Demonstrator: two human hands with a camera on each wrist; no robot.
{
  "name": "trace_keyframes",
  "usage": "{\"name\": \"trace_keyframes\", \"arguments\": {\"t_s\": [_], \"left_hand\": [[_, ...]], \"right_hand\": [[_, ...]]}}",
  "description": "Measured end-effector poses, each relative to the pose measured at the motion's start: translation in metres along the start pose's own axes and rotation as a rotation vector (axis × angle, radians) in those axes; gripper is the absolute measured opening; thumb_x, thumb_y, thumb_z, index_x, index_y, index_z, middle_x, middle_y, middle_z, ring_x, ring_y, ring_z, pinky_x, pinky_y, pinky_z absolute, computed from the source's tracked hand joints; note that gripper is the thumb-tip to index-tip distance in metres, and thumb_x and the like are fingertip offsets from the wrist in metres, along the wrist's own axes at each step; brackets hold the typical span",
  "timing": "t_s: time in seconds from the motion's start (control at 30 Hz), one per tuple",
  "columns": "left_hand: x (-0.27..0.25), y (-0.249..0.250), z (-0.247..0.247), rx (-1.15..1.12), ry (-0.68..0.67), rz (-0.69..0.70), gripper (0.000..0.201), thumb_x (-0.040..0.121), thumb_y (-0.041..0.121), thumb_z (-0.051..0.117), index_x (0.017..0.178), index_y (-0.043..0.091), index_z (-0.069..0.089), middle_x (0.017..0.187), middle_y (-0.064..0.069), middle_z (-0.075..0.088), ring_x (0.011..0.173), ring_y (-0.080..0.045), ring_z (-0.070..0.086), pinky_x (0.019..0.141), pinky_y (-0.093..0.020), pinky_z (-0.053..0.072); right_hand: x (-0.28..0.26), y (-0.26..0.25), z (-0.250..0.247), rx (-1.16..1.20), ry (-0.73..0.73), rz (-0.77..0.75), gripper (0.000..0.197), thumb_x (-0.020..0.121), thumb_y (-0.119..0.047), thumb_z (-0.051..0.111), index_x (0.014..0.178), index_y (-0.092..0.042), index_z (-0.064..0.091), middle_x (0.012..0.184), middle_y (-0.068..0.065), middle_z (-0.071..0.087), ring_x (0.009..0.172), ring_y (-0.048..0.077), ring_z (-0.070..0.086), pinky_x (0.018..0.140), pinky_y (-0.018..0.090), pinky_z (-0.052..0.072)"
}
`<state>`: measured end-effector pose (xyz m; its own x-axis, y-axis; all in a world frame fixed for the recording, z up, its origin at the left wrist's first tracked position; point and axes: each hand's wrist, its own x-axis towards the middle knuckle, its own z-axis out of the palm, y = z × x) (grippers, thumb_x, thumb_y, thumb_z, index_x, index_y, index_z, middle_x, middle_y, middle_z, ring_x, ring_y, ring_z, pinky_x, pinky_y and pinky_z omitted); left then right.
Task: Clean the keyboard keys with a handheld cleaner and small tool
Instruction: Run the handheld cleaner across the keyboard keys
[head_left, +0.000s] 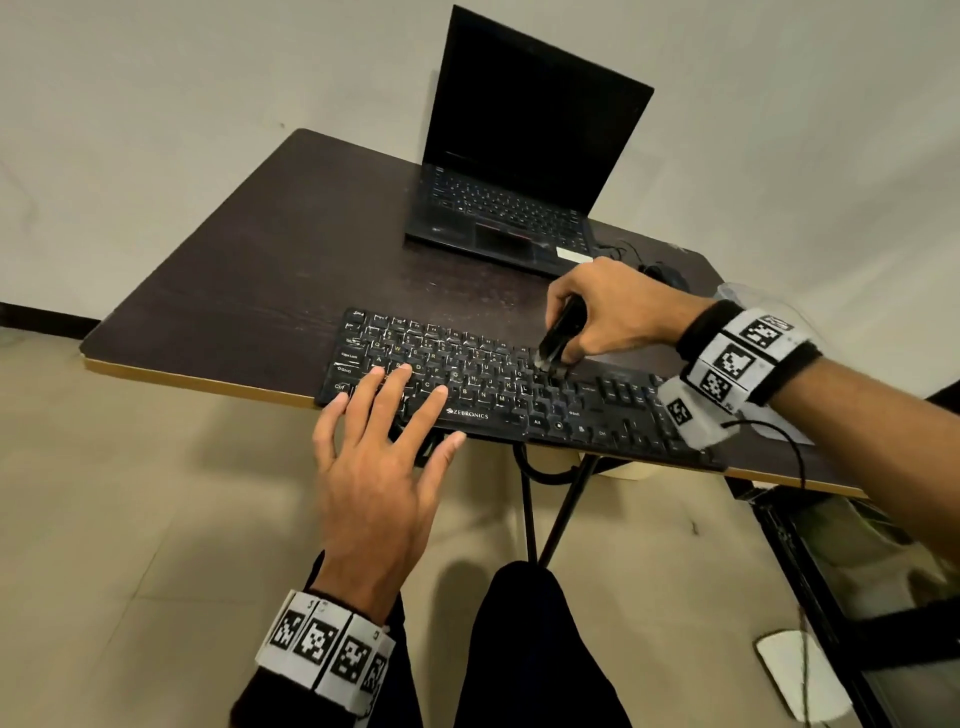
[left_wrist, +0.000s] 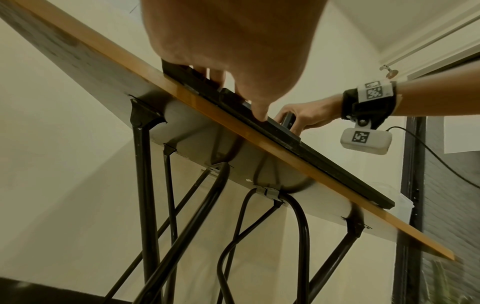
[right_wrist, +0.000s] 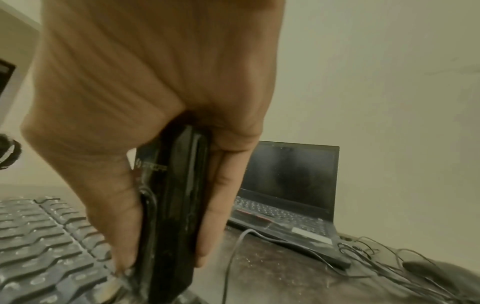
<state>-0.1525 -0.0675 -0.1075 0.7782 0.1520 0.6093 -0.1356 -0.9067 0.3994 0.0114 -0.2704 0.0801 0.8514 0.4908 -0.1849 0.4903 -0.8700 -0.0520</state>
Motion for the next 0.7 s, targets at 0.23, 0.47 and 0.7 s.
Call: {"name": "trace_keyframes", "arguments": {"t_s": [0.23,0.47,0.7], "left_hand": [[0.000,0.001,0.001,0.003,-0.004,0.005,0.044,0.103,0.049,0.057,0.140,0.028,0.067,0.157,-0.003,0.052,0.151,-0.025,0.041,0.124,-0.050,0.025],[0.001,0.002,0.001,-0.001,0.002,-0.002,0.044,0.103,0.049,0.058,0.139,0.028,0.067,0.156,-0.004,0.053,0.150,-0.025,0.043,0.124,-0.051,0.027],[0.001,0.002,0.001,-0.005,-0.001,-0.013,0.043,0.103,0.050,0.057,0.139,0.028,0.067,0.157,-0.004,0.053,0.151,-0.025,0.042,0.123,-0.051,0.027]], "right_hand": [[0.001,-0.008,0.000,0.012,-0.020,-0.014,0.028,0.076,-0.016,0.093,0.097,-0.022,0.074,0.092,-0.008,0.076,0.087,0.009,0.072,0.084,0.036,0.062],[0.004,-0.021,0.008,0.018,-0.022,-0.080,0.028,0.075,-0.018,0.093,0.094,-0.027,0.074,0.088,-0.010,0.076,0.080,0.005,0.072,0.074,0.027,0.061],[0.003,-0.027,0.009,-0.054,-0.072,-0.130,0.028,0.078,-0.017,0.090,0.100,-0.024,0.074,0.091,-0.014,0.072,0.081,-0.001,0.068,0.073,0.019,0.057]]}}
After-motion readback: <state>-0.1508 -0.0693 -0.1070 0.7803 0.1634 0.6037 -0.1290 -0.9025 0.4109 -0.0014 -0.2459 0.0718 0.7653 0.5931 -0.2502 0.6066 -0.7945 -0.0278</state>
